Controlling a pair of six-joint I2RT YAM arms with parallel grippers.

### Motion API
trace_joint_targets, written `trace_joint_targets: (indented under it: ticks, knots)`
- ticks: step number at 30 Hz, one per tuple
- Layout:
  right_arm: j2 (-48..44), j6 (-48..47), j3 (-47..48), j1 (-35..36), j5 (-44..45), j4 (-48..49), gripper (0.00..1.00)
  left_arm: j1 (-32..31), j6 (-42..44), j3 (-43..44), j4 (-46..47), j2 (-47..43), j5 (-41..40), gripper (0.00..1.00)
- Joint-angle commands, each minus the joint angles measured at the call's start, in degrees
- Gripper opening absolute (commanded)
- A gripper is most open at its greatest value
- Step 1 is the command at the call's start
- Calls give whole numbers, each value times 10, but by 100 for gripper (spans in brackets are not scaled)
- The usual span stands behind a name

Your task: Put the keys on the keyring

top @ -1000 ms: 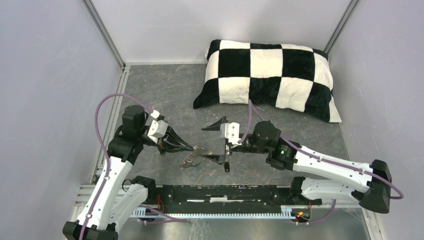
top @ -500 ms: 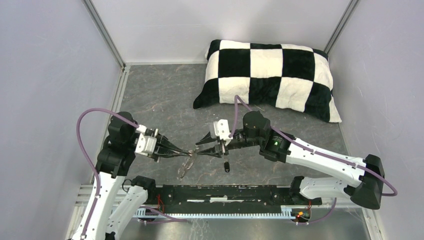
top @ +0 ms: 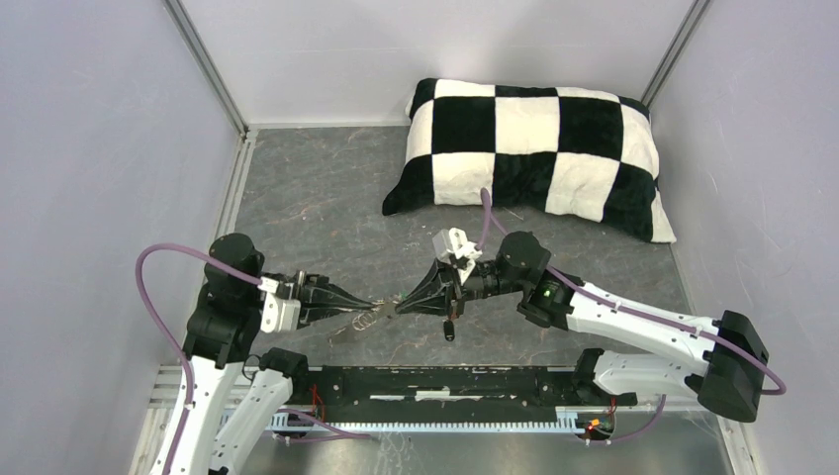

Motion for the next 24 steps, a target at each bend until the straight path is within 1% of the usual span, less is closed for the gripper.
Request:
trace_joint_targets:
  ticks: [1, 2, 3, 6, 7, 8, 9, 10, 13, 14, 15, 16, 17, 20, 22, 24]
  knots:
    - [-31, 137, -43, -16, 11, 215, 0, -3, 58, -12, -3, -9, 9, 2]
    - [-33, 146, -50, -17, 13, 229, 0, -3, 59, -10, -3, -7, 6, 2]
    - [-36, 151, -56, -19, 15, 235, 0, -3, 58, -8, -5, -6, 3, 7]
    - [-41, 156, -64, -22, 13, 239, 0, -3, 51, 0, -6, -1, -9, 34]
    - [-40, 158, -65, -22, 11, 240, 0, -3, 50, 3, -6, -1, -15, 53]
    - [-39, 161, -66, -22, 9, 242, 0, -3, 46, 6, -7, 1, -20, 81]
    - [-38, 166, -69, -22, 8, 250, 0, -3, 32, 10, -7, 6, -28, 97]
    - [-37, 171, -72, -23, 7, 260, 0, -3, 20, 16, -7, 9, -37, 99]
    - [-39, 180, -80, -26, 8, 276, 0, -3, -70, 50, -18, 34, -80, 100]
    - [-41, 179, -82, -27, 8, 278, 0, -3, -64, 67, -52, 44, -95, 100]
    - [-42, 177, -84, -29, 7, 281, 0, -3, -30, 88, -102, 54, -101, 100]
    - [-43, 176, -85, -29, 7, 281, 0, -3, 21, 104, -162, 62, -103, 100]
    - [-43, 174, -84, -29, 7, 279, 0, -3, 50, 117, -200, 67, -104, 100]
    - [-44, 166, -81, -34, 7, 262, 0, -3, 42, 117, -213, 66, -113, 94]
    - [-48, 163, -78, -36, 9, 253, 0, -3, 47, 117, -220, 62, -116, 87]
    - [-53, 156, -76, -39, 13, 242, 0, -3, 74, 117, -238, 56, -118, 76]
